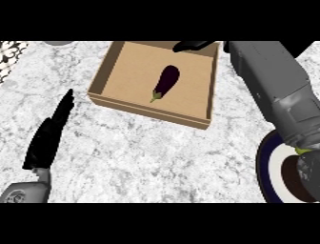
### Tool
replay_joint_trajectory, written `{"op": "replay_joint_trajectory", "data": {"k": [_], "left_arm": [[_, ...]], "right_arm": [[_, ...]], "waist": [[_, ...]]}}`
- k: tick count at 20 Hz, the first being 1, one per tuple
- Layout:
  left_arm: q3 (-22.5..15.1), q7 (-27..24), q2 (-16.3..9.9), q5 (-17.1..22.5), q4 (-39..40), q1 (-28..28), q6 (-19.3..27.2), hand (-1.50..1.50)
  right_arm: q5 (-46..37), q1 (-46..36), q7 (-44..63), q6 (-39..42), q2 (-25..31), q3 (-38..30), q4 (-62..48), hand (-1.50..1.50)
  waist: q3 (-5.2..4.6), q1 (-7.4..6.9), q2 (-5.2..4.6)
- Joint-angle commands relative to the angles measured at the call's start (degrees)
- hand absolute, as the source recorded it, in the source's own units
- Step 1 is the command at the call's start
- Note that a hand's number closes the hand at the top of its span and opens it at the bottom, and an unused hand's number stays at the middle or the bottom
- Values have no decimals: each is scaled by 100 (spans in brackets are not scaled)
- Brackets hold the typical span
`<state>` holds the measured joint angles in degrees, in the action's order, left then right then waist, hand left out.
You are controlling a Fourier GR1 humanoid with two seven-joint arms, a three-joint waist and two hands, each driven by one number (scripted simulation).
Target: Pick the eggplant from the plate and place it in the cardboard box
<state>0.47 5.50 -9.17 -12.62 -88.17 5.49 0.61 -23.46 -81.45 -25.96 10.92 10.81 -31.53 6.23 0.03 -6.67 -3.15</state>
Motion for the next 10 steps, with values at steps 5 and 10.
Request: {"op": "replay_joint_trajectory", "data": {"k": [5, 10], "left_arm": [[-39, -128, 16, 24, -50, -6, -43, 0], [-50, -75, -20, 12, -86, 23, -82, 0]], "right_arm": [[318, 350, -1, 569, 1077, -361, 73, -150], [210, 443, -79, 1236, 1539, -251, 91, -150]], "waist": [[13, -116, -128], [23, -198, -144]]}}
